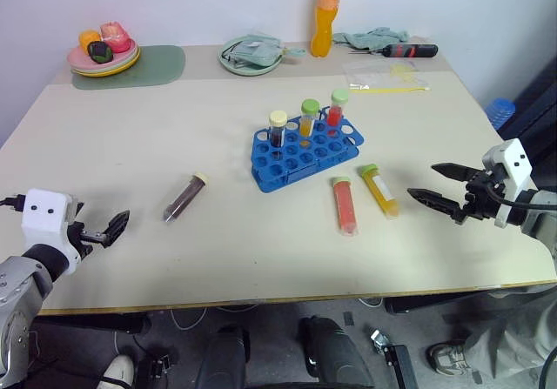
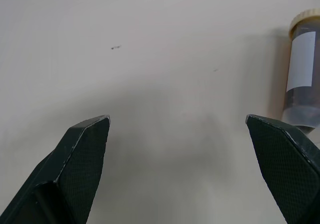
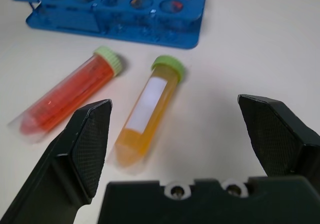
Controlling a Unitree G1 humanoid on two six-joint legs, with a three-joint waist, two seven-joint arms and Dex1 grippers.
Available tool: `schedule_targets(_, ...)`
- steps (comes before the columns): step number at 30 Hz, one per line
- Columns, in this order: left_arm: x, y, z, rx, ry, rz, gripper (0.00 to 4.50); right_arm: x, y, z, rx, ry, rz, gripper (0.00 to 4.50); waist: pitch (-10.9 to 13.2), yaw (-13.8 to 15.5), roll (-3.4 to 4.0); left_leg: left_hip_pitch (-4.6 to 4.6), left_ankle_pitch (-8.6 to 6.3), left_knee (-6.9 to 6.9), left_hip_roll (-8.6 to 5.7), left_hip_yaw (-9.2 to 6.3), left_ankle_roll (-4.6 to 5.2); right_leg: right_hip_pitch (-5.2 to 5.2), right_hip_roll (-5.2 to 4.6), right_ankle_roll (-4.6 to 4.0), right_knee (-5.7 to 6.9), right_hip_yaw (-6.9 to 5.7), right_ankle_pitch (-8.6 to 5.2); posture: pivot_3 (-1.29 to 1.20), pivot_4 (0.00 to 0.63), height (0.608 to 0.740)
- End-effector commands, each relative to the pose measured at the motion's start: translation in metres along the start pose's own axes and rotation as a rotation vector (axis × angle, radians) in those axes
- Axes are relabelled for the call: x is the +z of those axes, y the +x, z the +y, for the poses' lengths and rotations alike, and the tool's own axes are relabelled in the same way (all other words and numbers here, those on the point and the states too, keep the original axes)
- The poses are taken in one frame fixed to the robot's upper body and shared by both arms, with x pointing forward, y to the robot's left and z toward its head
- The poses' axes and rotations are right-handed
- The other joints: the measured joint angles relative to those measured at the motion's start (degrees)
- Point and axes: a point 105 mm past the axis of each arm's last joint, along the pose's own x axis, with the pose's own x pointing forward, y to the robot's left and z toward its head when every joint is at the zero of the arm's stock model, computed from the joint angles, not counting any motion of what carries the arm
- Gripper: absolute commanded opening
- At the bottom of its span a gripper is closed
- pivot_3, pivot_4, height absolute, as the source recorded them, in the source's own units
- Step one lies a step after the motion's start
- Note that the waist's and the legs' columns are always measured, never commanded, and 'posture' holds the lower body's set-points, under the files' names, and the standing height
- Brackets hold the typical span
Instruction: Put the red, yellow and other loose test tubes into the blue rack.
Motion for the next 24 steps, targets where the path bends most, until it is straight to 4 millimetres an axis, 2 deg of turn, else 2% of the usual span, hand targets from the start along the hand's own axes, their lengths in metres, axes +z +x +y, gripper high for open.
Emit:
schedule_targets(1,0.011,-0.006,0.004,0.032,0.016,-0.046,4.48,0.011,0.001,-0.002,0.001,-0.043,-0.01,4.5,0.0,-0.02,0.0,0.0,0.0,0.0,0.0,0.0,0.0,0.0,0.0,0.0,0.0,0.0,0.0,0.0,0.15,0.74)
schedule_targets(7,0.021,-0.001,0.003,0.021,0.024,-0.08,4.48,0.019,0.005,-0.008,-0.05,-0.047,-0.013,4.5,0.0,0.0,0.0,0.0,0.0,0.0,0.0,0.0,0.0,0.0,0.0,0.0,0.0,0.0,0.0,0.0,0.15,0.74)
schedule_targets(12,0.033,0.015,-0.029,-0.113,0.022,-0.136,4.48,0.02,0.004,-0.011,-0.119,-0.033,0.039,4.5,-0.01,0.17,0.0,-0.01,0.0,0.01,-0.02,0.0,0.0,0.0,-0.01,0.0,0.01,0.0,0.0,0.0,0.15,0.74)
schedule_targets(16,0.052,0.034,-0.089,-0.344,0.017,-0.206,4.48,0.027,-0.002,-0.002,-0.142,-0.043,0.116,4.5,-0.01,0.48,0.01,-0.03,0.0,0.04,-0.02,-0.02,0.0,0.0,-0.02,0.01,0.01,0.0,0.01,0.0,0.15,0.74)
schedule_targets(18,0.057,0.037,-0.116,-0.458,0.043,-0.228,4.48,0.034,-0.001,0.01,-0.135,-0.05,0.164,4.5,-0.01,0.45,0.0,-0.04,0.0,0.06,-0.03,-0.01,0.0,0.0,-0.02,0.03,0.03,0.01,0.02,0.0,0.15,0.74)
schedule_targets(19,0.058,0.038,-0.136,-0.541,0.073,-0.234,4.48,0.039,0.002,0.019,-0.111,-0.03,0.197,4.5,-0.02,0.21,0.02,-0.05,0.0,0.06,-0.03,-0.02,0.0,0.0,-0.01,0.03,0.03,0.0,0.02,0.0,0.15,0.74)
schedule_targets(21,0.056,0.037,-0.158,-0.636,0.115,-0.238,4.48,0.044,0.006,0.032,-0.089,-0.006,0.251,4.5,-0.05,-0.26,0.08,0.0,0.0,0.05,-0.02,0.0,0.0,0.0,0.0,0.02,0.08,0.03,0.02,0.0,0.15,0.74)
schedule_targets(23,0.054,0.035,-0.172,-0.708,0.154,-0.243,4.48,0.044,0.009,0.04,-0.089,0.026,0.315,4.5,-0.05,-0.37,0.08,0.05,0.0,0.02,0.02,-0.01,0.0,-0.02,0.09,0.0,0.1,0.06,0.02,0.0,0.15,0.74)
schedule_targets(24,0.054,0.032,-0.186,-0.78,0.156,-0.256,4.48,0.043,0.016,0.041,-0.108,0.044,0.367,4.5,-0.05,-0.33,0.08,0.06,0.0,0.0,0.02,-0.03,0.0,-0.02,0.1,-0.01,0.11,0.05,0.01,0.0,0.15,0.74)
